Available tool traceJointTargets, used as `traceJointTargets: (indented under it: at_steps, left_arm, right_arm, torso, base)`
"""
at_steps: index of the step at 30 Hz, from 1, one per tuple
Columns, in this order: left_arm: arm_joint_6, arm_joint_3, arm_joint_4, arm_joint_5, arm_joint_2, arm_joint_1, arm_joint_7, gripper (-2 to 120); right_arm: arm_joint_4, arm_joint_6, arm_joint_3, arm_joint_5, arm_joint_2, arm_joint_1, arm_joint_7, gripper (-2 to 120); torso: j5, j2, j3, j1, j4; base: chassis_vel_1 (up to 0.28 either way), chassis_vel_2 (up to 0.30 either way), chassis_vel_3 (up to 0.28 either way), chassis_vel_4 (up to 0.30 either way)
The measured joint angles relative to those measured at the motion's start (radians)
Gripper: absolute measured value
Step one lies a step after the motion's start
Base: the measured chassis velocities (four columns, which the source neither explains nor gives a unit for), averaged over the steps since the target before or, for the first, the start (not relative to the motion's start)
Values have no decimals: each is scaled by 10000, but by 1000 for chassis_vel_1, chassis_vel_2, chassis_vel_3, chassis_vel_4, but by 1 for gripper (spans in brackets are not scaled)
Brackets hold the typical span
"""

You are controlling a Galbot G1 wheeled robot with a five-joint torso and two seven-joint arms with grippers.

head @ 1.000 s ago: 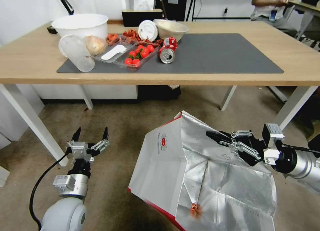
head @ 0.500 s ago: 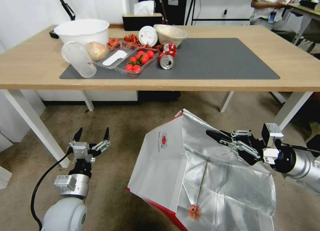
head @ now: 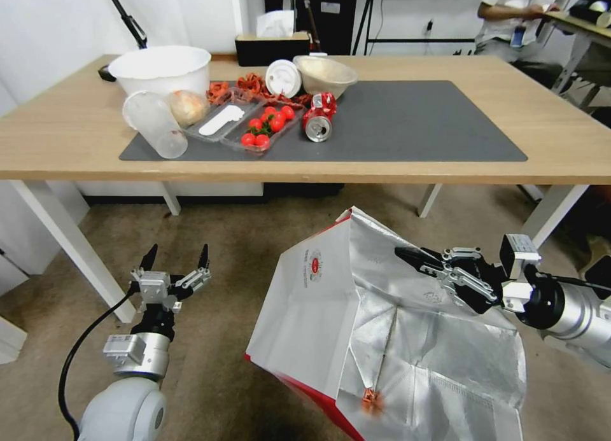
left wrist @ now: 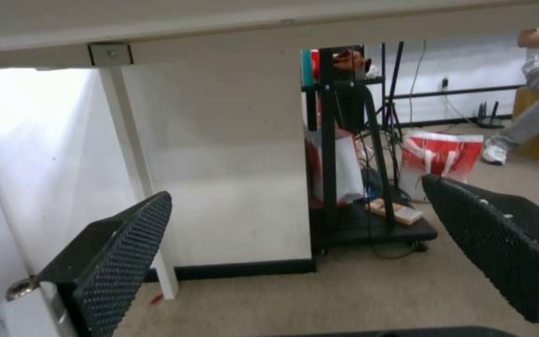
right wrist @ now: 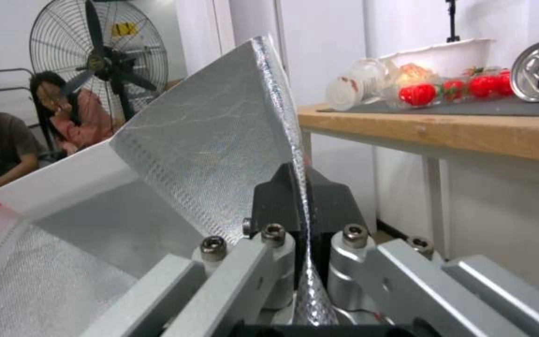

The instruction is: Pick up the food delivery bag from the floor and place it on the table.

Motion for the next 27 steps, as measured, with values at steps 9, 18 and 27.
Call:
traceJointTargets:
  at_steps: [9, 18, 27]
  left_arm:
    - [443, -15, -198, 111, 109, 138, 199, 100]
    - [476, -37, -171, 105, 157, 113, 130, 100]
    - [517, -42, -197, 115, 140, 133, 112, 100]
  right_arm:
    - [-29, 38, 77, -141, 117, -76, -11, 0]
    - [-42, 57, 82, -244, 215, -107, -15, 0]
    - [-42, 77, 108, -285, 213, -122, -24, 0]
  torso:
    - [0, 382, 257, 123, 1]
    - [0, 747, 497, 248, 0]
    - [0, 1054, 694, 361, 0]
  base:
    - [0, 0, 0, 0]
    - [0, 0, 0, 0]
    - [0, 0, 0, 0]
